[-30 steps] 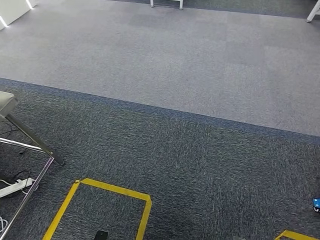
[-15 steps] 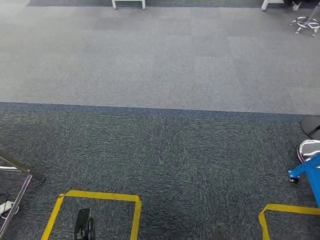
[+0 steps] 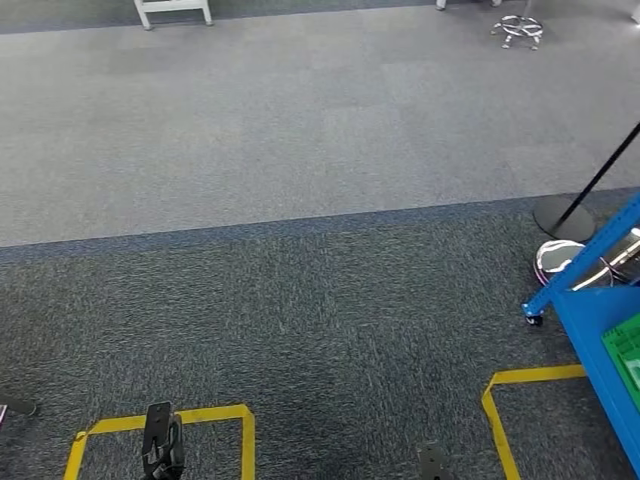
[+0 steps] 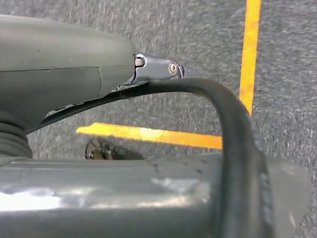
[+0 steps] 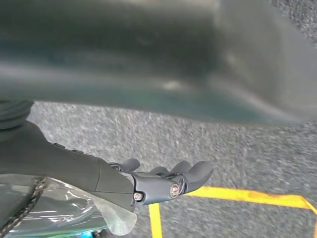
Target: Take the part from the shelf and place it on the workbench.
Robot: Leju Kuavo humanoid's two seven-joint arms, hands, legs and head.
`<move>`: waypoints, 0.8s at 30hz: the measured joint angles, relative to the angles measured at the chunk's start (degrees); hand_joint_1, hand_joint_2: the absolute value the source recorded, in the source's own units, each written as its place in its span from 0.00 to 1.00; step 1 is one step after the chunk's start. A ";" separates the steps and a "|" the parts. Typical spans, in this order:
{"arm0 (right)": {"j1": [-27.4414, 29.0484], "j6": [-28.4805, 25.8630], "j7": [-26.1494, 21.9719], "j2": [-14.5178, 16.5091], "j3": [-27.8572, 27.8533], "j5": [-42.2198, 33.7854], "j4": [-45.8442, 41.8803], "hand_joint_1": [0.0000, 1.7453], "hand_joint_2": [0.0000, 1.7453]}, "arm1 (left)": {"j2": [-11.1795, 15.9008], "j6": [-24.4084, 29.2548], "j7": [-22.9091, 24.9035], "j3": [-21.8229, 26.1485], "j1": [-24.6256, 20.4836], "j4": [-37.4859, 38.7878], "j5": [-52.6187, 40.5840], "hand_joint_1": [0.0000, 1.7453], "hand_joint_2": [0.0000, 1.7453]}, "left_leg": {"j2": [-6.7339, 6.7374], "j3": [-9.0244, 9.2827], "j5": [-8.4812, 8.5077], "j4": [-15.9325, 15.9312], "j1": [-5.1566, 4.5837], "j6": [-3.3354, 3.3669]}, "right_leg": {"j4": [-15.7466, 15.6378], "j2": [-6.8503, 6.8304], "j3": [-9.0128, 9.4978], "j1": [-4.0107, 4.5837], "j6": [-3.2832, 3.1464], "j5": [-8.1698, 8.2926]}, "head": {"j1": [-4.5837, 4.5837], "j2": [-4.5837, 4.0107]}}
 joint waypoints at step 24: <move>1.54 -1.29 -2.57 -1.02 -1.42 -3.83 0.01 0.00 0.00 | -3.30 4.50 0.80 -0.37 -3.13 -0.18 -2.57 0.00 0.00 | 5.72 -6.10 -8.19 15.64 -0.23 -1.30 | -0.04 -4.70 0.29 0.01 -1.19 -0.62 | -0.50 0.00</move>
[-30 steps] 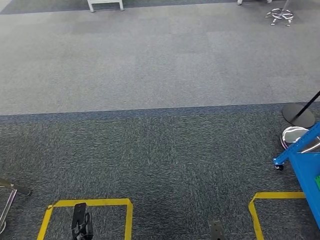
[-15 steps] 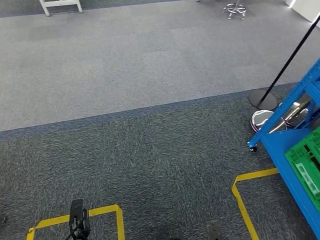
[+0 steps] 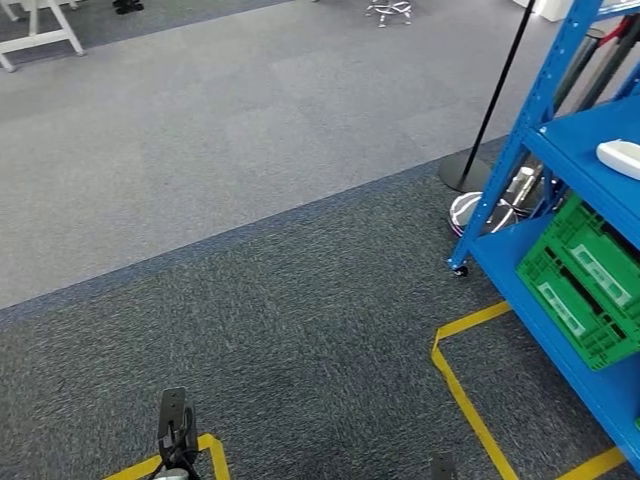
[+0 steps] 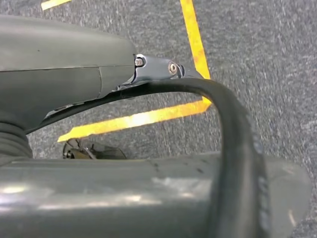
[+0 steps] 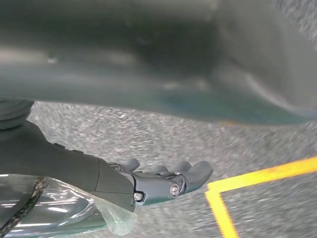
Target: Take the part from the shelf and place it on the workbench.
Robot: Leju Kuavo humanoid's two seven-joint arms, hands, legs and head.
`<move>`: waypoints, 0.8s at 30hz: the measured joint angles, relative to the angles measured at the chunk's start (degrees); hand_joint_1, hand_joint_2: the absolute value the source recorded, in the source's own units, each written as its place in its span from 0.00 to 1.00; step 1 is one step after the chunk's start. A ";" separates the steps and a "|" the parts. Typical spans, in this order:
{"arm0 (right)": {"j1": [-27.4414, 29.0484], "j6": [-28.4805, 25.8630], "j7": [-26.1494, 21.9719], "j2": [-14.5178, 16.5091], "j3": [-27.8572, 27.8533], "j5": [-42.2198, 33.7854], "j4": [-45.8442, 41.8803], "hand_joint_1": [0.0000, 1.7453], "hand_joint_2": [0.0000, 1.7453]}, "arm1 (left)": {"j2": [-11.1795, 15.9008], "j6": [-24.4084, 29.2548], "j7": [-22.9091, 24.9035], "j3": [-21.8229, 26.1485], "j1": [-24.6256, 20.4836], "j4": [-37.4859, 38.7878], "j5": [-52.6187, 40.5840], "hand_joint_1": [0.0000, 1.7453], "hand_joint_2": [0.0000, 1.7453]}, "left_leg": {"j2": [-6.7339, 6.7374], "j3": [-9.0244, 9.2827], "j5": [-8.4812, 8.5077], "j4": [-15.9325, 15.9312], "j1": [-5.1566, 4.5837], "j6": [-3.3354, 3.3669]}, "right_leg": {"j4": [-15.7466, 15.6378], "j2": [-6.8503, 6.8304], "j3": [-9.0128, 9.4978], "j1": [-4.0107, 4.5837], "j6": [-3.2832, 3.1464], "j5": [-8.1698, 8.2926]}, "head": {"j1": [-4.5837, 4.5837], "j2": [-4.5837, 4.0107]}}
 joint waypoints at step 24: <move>0.93 -0.05 -0.11 -0.93 -2.04 -0.23 0.01 0.00 0.00 | -0.86 -0.61 -0.01 -0.78 -0.50 -0.01 -0.09 0.00 0.00 | 4.00 10.88 4.76 -18.27 -0.53 1.23 | 4.14 -4.30 -5.11 -0.24 2.50 1.48 | 0.30 0.00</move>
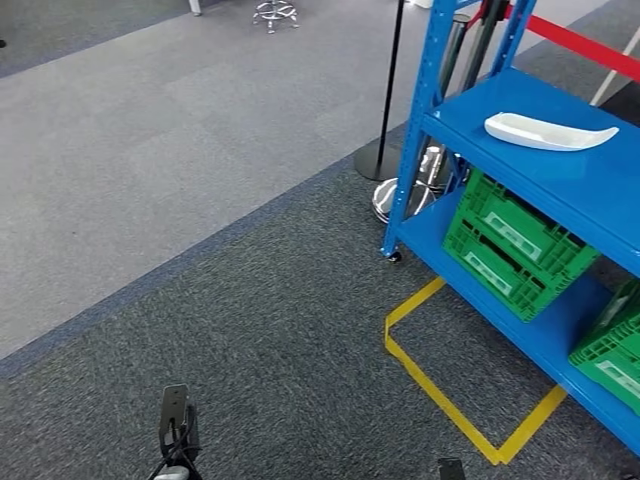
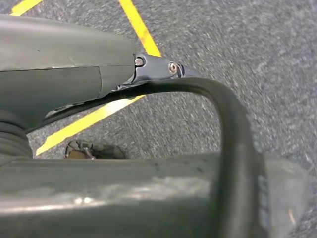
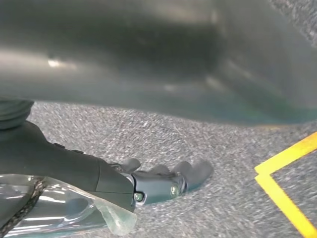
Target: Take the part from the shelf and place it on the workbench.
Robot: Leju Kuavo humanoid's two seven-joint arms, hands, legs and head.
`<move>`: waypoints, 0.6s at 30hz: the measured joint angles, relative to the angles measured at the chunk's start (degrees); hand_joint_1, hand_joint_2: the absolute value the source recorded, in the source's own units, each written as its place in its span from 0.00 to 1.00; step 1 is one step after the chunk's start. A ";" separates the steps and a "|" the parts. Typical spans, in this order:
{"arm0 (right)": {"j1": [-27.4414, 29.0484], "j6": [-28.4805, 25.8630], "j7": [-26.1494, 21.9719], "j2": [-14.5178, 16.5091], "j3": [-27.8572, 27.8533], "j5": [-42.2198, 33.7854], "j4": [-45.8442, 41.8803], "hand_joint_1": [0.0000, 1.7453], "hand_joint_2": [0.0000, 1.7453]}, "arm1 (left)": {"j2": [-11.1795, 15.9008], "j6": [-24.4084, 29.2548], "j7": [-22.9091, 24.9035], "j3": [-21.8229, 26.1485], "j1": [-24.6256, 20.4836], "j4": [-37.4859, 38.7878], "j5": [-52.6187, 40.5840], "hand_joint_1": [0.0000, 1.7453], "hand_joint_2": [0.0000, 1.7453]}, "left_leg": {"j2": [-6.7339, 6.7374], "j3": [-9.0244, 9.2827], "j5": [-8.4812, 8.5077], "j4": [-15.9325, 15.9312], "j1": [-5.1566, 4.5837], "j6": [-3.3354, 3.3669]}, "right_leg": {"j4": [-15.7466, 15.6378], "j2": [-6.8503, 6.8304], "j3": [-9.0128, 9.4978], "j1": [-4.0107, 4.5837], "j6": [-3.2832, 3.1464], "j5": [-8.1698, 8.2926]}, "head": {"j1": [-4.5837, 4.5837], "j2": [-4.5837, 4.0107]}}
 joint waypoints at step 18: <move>0.23 0.26 -0.05 0.11 -0.25 0.24 0.27 0.00 0.00 | 0.21 -0.13 -0.05 -0.10 -0.14 -0.05 0.07 0.00 0.00 | -6.68 -5.54 5.45 -0.28 -0.36 1.58 | -1.28 7.17 9.15 -0.16 -0.11 -5.32 | -0.83 0.02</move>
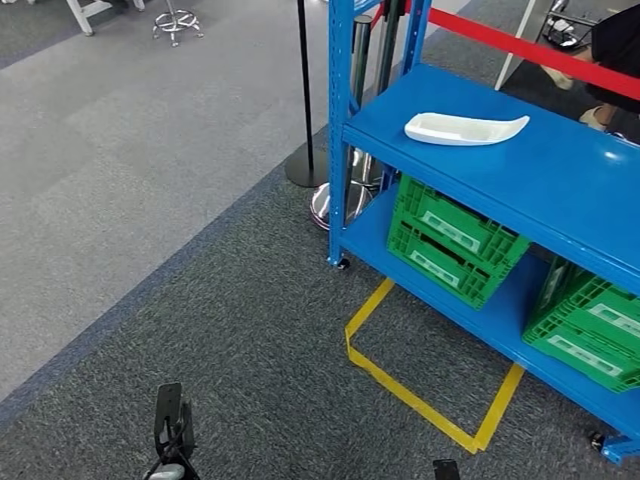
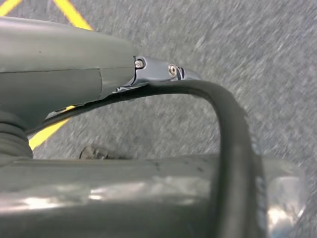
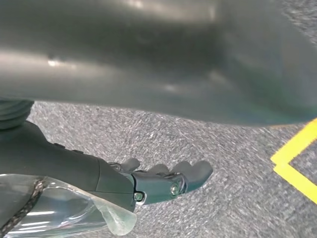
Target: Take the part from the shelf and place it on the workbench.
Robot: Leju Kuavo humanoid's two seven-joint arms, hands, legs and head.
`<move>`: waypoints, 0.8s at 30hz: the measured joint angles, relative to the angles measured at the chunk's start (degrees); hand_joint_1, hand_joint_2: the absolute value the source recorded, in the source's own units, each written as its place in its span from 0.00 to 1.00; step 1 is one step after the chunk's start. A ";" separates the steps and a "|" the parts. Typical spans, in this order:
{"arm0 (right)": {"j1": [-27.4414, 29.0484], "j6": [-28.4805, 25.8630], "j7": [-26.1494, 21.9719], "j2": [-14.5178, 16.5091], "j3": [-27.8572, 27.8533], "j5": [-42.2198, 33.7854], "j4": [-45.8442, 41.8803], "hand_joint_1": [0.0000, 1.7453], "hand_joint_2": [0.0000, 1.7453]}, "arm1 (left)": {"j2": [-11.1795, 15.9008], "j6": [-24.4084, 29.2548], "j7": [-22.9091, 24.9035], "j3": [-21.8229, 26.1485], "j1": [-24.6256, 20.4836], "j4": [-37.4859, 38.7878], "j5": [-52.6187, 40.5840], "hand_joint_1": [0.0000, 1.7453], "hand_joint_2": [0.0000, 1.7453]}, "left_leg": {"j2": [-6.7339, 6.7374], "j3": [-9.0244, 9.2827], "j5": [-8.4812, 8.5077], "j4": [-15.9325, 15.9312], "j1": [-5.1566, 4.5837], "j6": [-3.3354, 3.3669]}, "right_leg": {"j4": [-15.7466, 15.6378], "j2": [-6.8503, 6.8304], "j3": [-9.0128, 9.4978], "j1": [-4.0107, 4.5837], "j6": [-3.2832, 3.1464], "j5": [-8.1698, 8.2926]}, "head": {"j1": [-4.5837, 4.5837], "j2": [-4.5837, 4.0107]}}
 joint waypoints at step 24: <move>0.01 0.44 -0.16 -0.21 -0.03 -0.01 0.19 0.00 0.00 | -0.02 -0.59 -0.07 0.02 0.27 0.00 0.58 0.00 0.00 | 0.77 -6.13 -8.82 9.27 0.83 -2.86 | -2.55 0.32 0.20 -0.12 -2.18 0.62 | 0.23 0.00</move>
